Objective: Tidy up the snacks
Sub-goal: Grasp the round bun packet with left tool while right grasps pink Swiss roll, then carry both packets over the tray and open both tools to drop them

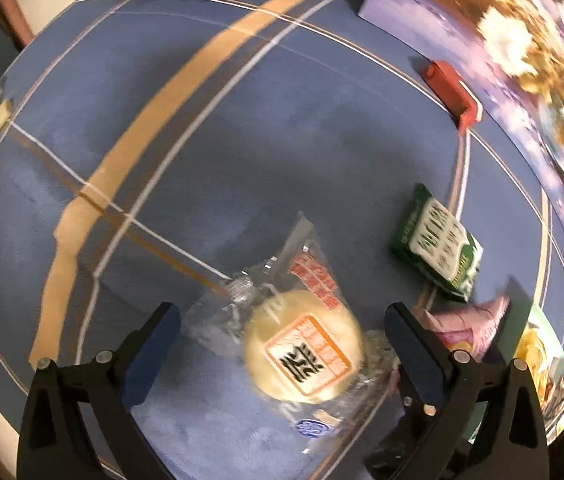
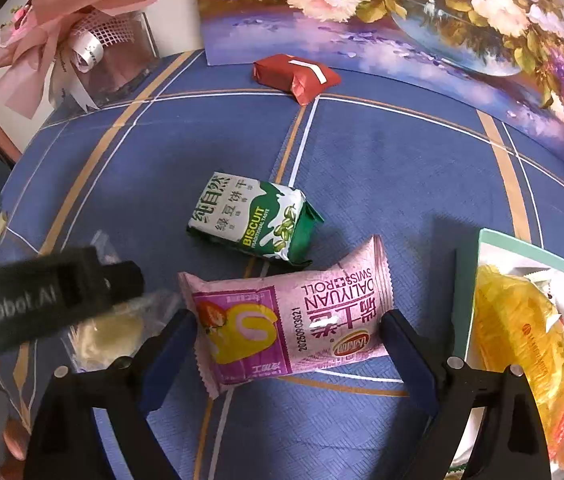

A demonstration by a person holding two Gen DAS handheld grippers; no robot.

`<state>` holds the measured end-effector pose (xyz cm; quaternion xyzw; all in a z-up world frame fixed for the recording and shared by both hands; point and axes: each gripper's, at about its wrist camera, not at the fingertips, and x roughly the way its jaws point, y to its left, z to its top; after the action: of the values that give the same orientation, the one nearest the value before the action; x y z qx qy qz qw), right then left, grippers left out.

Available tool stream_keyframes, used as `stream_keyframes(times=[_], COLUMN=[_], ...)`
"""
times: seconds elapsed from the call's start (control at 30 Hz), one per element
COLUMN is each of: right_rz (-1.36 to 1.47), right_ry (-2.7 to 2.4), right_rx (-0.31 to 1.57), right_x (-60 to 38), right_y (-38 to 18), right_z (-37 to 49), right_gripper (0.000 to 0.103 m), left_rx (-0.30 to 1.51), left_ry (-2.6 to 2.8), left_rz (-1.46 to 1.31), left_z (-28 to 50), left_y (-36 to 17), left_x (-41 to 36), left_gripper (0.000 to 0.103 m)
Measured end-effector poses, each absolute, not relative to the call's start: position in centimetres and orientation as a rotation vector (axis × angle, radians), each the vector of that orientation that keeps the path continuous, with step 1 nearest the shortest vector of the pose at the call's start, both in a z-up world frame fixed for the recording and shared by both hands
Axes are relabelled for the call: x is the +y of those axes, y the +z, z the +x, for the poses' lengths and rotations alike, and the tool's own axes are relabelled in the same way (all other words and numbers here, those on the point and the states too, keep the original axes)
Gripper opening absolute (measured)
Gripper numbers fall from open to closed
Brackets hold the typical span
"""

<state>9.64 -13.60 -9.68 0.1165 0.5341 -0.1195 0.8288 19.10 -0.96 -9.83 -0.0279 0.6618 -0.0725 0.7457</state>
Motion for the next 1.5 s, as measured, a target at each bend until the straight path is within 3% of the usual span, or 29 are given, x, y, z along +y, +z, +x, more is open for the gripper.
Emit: stream_keyframes(times=[0.7, 0.73, 0.8, 0.87, 0.93, 1.23, 1.5], right_rz=[0.262, 0.265, 0.270, 0.277, 0.285, 0.345, 0.334], right_ry=[-0.276, -0.277, -0.279, -0.284, -0.281, -0.282, -0.292], right_rx=[1.126, 1.125, 1.126, 1.124, 1.116, 1.089, 1.059], right_x=[-14.0, -14.0, -14.0, -14.0, -14.1, -15.0, -15.3], right_y=[-10.9, -10.9, -10.8, -10.6, -10.1, -7.9, -5.4], right_z=[9.2, 9.2, 9.1, 9.0, 9.0, 8.6, 8.1], right_gripper=[0.103, 0.103, 0.102, 0.099, 0.093, 0.083, 0.083], left_rx=[1.506, 1.506, 1.497, 1.489, 1.481, 1.442, 1.382], left_ry=[-0.093, -0.091, -0.098, -0.092, -0.104, -0.111, -0.133], left_rz=[-0.074, -0.075, -0.075, -0.060, -0.069, -0.120, -0.129], left_z=[17.2, 17.3, 17.2, 17.0, 16.9, 16.6, 15.8], left_y=[-11.4, -11.5, -11.3, -10.9, -10.6, -9.0, -5.9], left_x=[-0.2, -0.1, 0.0, -0.2, -0.1, 2.4, 2.5], left_gripper=[0.102, 0.100, 0.088, 0.065, 0.060, 0.058, 0.058])
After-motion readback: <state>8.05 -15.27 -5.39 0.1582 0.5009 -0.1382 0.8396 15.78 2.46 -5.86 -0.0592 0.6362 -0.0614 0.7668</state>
